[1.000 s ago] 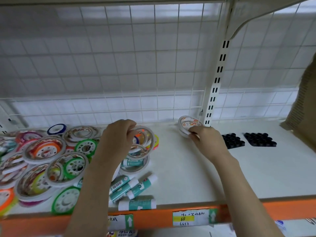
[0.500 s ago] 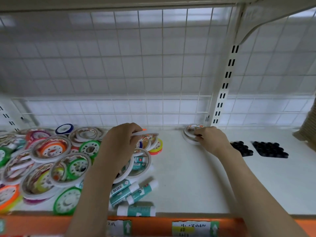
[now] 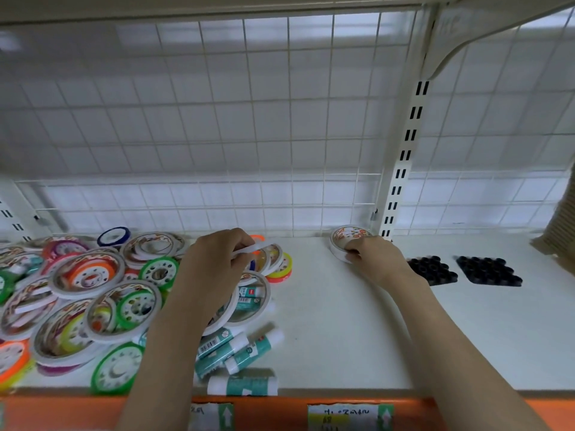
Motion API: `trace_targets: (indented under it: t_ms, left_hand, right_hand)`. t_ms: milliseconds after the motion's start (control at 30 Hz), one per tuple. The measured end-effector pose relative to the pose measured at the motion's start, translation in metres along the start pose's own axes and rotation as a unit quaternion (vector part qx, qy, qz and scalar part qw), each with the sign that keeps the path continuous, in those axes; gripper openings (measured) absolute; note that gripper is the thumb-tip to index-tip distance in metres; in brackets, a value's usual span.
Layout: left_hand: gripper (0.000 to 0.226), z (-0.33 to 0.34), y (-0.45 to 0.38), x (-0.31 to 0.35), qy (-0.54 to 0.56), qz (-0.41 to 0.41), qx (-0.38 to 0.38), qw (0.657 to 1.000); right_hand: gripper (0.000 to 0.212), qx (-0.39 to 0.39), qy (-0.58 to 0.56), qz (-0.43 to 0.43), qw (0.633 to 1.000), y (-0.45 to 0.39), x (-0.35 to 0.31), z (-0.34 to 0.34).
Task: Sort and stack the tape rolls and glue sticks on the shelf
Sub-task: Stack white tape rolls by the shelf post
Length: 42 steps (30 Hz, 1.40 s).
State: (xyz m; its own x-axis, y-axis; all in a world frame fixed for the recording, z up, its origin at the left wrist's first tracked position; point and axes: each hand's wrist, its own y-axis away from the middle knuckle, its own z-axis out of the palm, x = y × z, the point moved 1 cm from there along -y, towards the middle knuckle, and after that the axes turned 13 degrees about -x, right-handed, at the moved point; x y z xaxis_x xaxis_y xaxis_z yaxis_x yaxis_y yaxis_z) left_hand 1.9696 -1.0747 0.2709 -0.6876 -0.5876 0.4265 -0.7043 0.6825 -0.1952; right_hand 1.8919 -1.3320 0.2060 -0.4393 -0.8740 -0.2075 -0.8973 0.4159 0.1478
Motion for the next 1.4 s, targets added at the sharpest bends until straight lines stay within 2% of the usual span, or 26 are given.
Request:
trace_targets:
  t_ms: [267, 533, 700, 833, 1000, 1133, 1400]
  left_hand:
    - [0.013, 0.007, -0.003, 0.006, 0.053, -0.006, -0.02, 0.998]
    - [0.033, 0.027, -0.012, 0.007, 0.003, -0.002, -0.05, 0.999]
    - [0.022, 0.038, -0.023, 0.023, 0.015, 0.014, -0.021, 1.0]
    - [0.019, 0.056, -0.039, 0.043, -0.005, 0.034, -0.032, 0.999]
    - [0.025, 0.082, -0.068, 0.075, -0.053, 0.091, -0.072, 0.992]
    - [0.025, 0.102, -0.093, 0.096, -0.095, 0.104, -0.104, 0.984]
    - [0.03, 0.128, -0.121, 0.112, -0.117, 0.09, -0.184, 0.972]
  right_hand:
    - [0.043, 0.001, -0.002, -0.016, 1.0, 0.002, 0.004, 0.002]
    - [0.04, 0.01, -0.006, -0.021, 1.0, 0.012, 0.012, 0.001]
    - [0.039, 0.043, -0.029, -0.027, 0.998, 0.036, 0.028, 0.008]
    - [0.034, 0.064, -0.059, -0.006, 0.996, 0.065, 0.047, 0.018]
    - [0.039, 0.132, -0.07, 0.025, 0.989, 0.095, 0.063, 0.025]
    - [0.047, 0.119, -0.071, 0.039, 0.99, 0.096, 0.069, 0.035]
    - [0.035, 0.186, -0.086, 0.031, 0.978, 0.089, 0.073, 0.044]
